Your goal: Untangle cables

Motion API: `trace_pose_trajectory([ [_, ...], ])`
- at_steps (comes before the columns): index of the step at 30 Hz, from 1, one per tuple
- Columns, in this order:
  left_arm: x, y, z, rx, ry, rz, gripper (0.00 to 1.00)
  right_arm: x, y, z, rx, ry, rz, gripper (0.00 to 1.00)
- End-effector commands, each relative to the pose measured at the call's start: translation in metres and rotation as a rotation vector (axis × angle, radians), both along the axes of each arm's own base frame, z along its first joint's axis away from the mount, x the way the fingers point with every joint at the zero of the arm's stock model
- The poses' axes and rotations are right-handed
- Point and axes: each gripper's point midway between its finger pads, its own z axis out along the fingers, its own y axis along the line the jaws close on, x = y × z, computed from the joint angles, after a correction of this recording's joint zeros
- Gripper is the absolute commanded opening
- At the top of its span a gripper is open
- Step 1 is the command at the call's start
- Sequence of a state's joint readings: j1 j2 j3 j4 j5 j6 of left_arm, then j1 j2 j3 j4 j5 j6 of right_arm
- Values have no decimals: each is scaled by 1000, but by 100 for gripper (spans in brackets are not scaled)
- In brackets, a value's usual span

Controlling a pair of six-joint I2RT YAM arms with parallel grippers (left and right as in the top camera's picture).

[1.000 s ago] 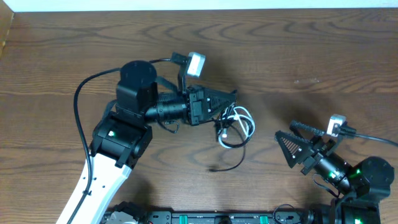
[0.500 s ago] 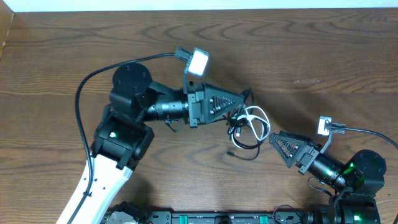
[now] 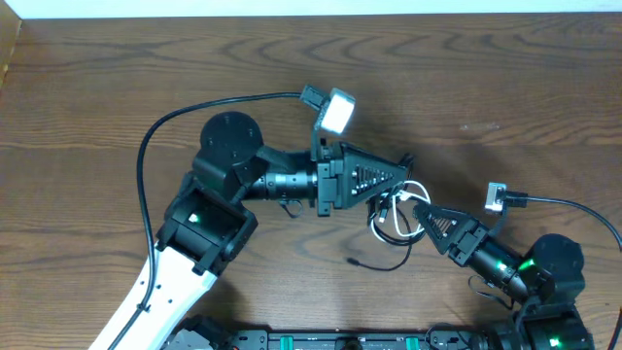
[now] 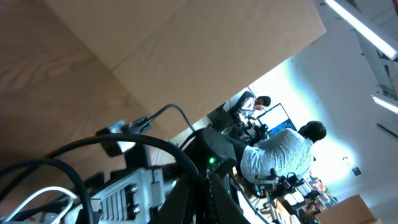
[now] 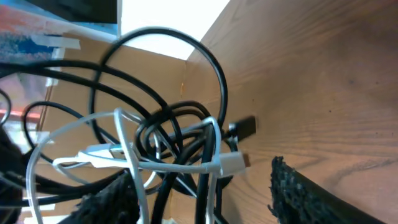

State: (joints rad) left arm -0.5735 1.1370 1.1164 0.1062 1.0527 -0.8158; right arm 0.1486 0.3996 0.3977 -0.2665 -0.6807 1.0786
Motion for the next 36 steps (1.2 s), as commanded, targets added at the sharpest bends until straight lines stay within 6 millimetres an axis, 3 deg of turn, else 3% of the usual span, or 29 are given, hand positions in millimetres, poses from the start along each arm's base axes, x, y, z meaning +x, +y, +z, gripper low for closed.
trace_pose_trajectory([
  [1,-4,-5,13,-33,-40,30,8,8,-4,2,-1,17,-81,59],
  [7,-6,-13,26,-77,-89,63,8,13,-2,-9,-54,33,-123,34],
  [10,-8,-14,23,-65,-119,55,8,27,-17,-22,-161,16,-221,21],
  [13,-7,-14,0,13,-116,52,8,45,-46,-32,-281,3,-384,11],
  [17,-7,-8,-48,185,-103,45,8,61,-84,-34,-364,-2,-609,1],
  [21,9,21,-114,461,-6,176,8,70,-102,-14,-359,-79,-733,1],
  [23,22,51,-152,653,74,321,8,74,-103,1,-360,-146,-740,1],
  [26,32,101,-191,916,128,510,8,78,-102,22,-351,-238,-746,1],
  [30,31,149,-214,1142,159,655,8,80,-101,37,-312,-290,-756,1],
  [36,37,168,-217,1196,194,784,8,80,-91,48,-266,-330,-714,1],
])
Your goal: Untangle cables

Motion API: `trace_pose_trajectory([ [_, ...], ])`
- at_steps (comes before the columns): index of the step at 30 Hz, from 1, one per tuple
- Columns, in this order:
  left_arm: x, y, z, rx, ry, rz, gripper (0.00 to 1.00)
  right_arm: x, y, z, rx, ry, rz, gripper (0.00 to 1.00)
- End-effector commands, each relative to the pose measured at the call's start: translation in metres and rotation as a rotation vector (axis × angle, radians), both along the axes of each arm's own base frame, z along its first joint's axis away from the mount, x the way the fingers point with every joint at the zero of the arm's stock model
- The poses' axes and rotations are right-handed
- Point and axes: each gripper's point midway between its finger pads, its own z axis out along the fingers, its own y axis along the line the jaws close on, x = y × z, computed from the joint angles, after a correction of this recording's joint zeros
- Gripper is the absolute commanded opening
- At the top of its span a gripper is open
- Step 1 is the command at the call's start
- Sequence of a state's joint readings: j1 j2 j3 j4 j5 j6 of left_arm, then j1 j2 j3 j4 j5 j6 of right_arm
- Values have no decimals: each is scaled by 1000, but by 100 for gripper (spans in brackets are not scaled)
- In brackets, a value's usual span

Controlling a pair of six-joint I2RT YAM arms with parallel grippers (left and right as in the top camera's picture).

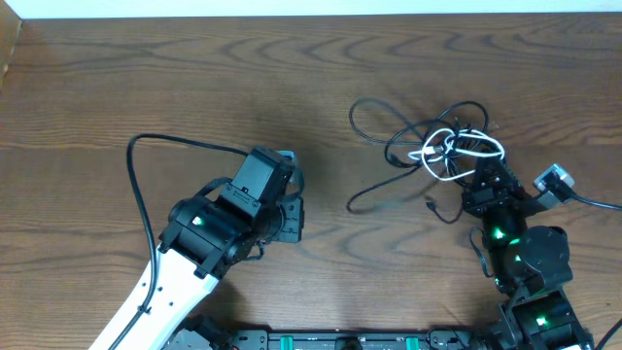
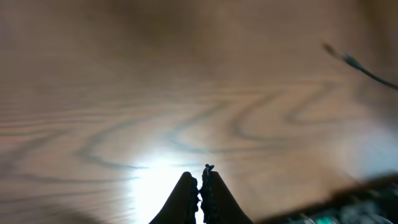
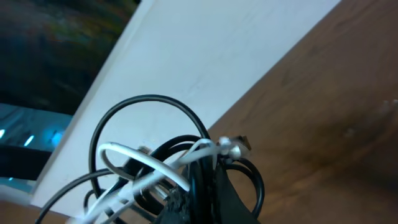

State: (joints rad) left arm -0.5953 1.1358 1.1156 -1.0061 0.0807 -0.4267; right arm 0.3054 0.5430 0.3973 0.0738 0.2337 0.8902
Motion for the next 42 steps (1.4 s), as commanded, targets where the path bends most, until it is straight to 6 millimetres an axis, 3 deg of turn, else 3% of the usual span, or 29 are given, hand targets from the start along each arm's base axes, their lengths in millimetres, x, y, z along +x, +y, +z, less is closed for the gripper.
trace_pose_trajectory([
  [1,18,30,3,113,-86,161,8,-1,1,14,2,-43,6,1],
  [2,21,35,3,129,-95,211,9,-1,1,15,3,-46,6,1],
  [4,27,42,1,140,-99,313,23,-1,3,15,4,-46,19,1],
  [6,31,43,-4,113,-79,424,40,-3,13,13,4,-39,79,1],
  [8,34,39,-11,72,-47,515,67,-5,26,9,-5,-22,154,1],
  [9,34,33,-15,47,-17,530,72,-6,31,5,-30,-12,187,1],
  [10,35,21,-20,13,17,497,73,-8,35,2,-64,-4,216,1],
  [14,26,-63,-22,-206,116,-31,72,-21,63,-19,-248,27,414,1],
  [16,20,-87,-21,-286,137,-183,72,-30,73,-32,-312,55,501,1],
  [20,27,-92,-27,-288,135,-198,72,-38,74,-55,-405,119,553,1],
  [24,37,-100,-20,-324,84,-212,72,-45,72,-76,-468,193,582,1],
  [28,48,-113,-4,-396,20,-223,72,-51,70,-92,-488,259,602,1],
  [34,42,-145,33,-590,-42,-404,73,-49,70,-102,-488,298,611,1],
  [39,33,-138,18,-516,-37,-472,73,-49,83,-98,-462,271,674,1],
  [42,36,-124,-2,-417,-3,-406,73,-53,96,-89,-435,216,746,1],
])
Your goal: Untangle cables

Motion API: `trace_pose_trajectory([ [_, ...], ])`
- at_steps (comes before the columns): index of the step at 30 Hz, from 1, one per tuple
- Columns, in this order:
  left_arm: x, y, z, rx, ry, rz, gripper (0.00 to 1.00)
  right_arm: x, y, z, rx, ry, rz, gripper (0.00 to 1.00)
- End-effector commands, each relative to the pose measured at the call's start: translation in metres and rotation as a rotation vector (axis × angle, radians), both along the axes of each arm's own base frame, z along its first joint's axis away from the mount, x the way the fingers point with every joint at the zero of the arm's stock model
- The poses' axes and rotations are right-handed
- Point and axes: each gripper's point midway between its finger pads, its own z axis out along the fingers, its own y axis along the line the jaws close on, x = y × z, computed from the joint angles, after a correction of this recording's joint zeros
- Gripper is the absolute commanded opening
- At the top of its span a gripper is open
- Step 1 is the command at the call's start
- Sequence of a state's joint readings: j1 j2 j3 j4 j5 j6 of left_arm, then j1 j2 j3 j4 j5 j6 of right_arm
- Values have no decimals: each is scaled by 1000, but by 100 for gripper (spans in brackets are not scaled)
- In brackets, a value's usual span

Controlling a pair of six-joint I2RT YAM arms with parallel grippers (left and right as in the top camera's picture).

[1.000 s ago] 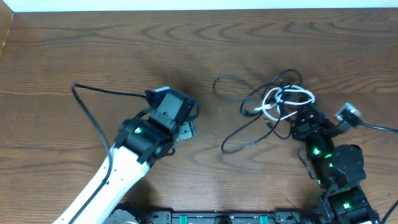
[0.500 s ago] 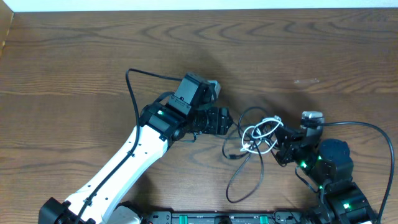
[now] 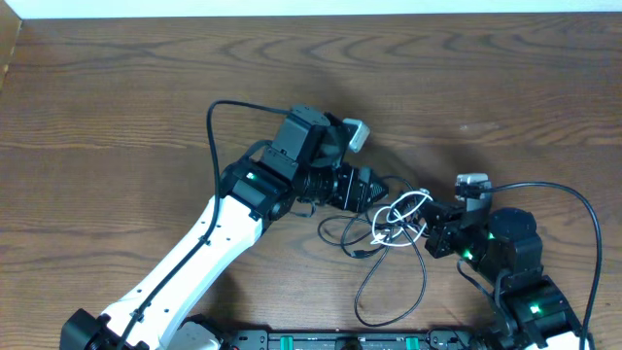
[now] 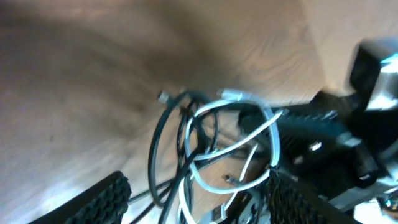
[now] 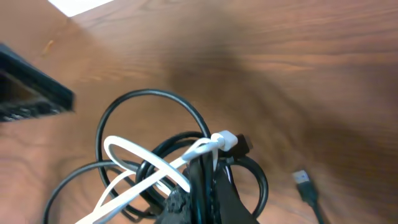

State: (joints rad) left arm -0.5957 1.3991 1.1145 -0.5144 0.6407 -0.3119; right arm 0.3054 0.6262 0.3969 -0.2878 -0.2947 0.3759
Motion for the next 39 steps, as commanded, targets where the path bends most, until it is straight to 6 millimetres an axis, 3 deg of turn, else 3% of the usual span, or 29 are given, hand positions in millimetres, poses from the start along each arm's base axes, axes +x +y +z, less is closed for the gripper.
trace_pose_trajectory([
  [1,4,12,-14,86,-28,10,73,-8,20,18,65,-41,123,1],
  [5,5,14,-26,120,8,28,72,-13,32,31,114,-79,199,1],
  [7,7,11,-30,119,20,35,67,-16,37,36,133,-90,233,1],
  [11,11,1,-43,126,34,23,36,-27,47,43,176,-94,319,1],
  [13,11,-3,-52,135,47,14,10,-27,47,43,175,-93,319,1],
  [17,11,-3,-64,157,76,12,8,-18,40,40,145,-102,255,1],
  [20,15,5,-65,172,97,58,8,1,20,35,79,-122,111,1],
  [23,31,37,-66,255,104,215,8,19,-6,32,6,-144,-57,1],
  [27,51,113,-62,401,122,547,8,31,-33,30,-61,-160,-216,1],
  [31,53,179,-49,460,156,793,8,34,-48,24,-108,-151,-293,1],
  [35,48,222,-39,458,198,919,8,32,-65,12,-176,-111,-371,1],
  [39,41,249,-40,471,244,997,8,28,-82,1,-245,-75,-444,1],
])
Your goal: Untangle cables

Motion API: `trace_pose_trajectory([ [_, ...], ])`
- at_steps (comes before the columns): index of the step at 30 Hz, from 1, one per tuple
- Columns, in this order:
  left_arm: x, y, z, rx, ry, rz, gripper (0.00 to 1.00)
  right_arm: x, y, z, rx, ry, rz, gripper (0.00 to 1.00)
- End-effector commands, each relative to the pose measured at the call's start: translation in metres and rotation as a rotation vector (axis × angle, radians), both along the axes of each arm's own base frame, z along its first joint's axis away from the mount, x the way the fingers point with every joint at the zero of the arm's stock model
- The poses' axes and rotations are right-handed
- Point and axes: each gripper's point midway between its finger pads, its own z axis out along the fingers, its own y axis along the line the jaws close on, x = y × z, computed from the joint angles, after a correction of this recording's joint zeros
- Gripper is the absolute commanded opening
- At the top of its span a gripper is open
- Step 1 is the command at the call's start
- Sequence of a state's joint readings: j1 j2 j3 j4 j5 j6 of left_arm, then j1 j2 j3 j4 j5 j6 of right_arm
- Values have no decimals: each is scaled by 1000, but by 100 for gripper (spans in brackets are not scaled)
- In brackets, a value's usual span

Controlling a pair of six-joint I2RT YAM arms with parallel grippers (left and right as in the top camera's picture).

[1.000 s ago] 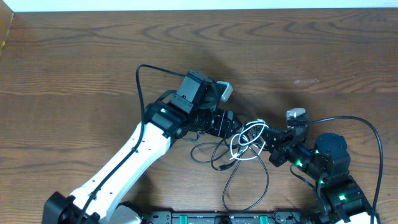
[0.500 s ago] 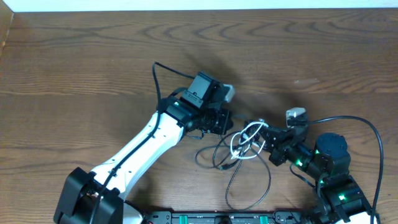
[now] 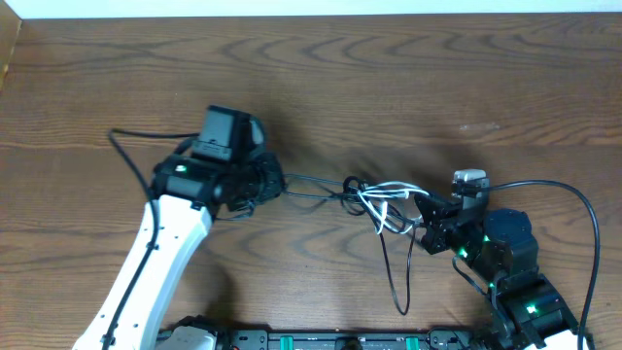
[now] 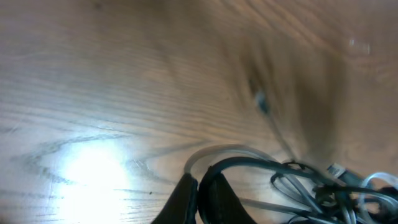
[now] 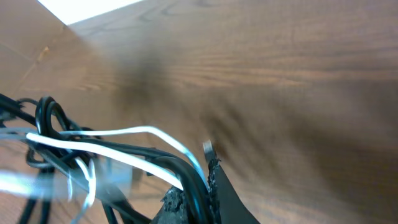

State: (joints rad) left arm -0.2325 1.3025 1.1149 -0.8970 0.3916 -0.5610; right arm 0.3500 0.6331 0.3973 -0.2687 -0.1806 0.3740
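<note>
The tangle [image 3: 367, 194] of black and white cables is stretched into a line across the middle of the table. My left gripper [image 3: 277, 183] is shut on a black strand at the tangle's left end, and the left wrist view shows the gripper [image 4: 200, 186] pinching that strand, with the knot [image 4: 323, 196] to the right. My right gripper [image 3: 420, 207] is shut on black and white strands at the right end, seen close in the right wrist view [image 5: 202, 186]. A loose black tail [image 3: 394, 282] runs toward the front edge.
The wooden table [image 3: 486, 78] ends at a white strip along the far side. The left arm's own black lead [image 3: 126, 156] loops at its left. The right arm's lead [image 3: 573, 204] arcs at far right. A rail with green lights [image 3: 340, 340] lies along the front edge.
My left gripper was open beside the bunched tangle at centre. Now it is shut on a black strand and stands further left, with the bundle drawn out between both grippers. The right gripper has barely shifted.
First both grippers were at the tangle near the centre, the right one open around it. Then the right held it at the back right while the left was shut, empty, at the left. Then the tangle was back at centre with the left open beside it. Now it is stretched between them.
</note>
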Motion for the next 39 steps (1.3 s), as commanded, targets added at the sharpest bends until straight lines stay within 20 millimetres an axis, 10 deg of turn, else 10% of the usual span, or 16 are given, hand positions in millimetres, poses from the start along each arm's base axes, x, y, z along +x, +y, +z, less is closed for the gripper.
trace_pose_trajectory([
  [1,15,93,-10,283,-12,285,8,20,-82,-1,-207,-42,-412,1],
  [13,11,81,-11,160,46,328,8,11,-74,-15,-35,81,-465,14],
  [21,7,52,-9,82,45,178,45,2,-25,-9,118,135,-218,1],
  [29,4,41,-11,88,46,136,56,-27,50,48,252,-57,328,1],
  [39,-3,16,-10,97,17,3,65,-60,79,82,304,-216,654,1],
])
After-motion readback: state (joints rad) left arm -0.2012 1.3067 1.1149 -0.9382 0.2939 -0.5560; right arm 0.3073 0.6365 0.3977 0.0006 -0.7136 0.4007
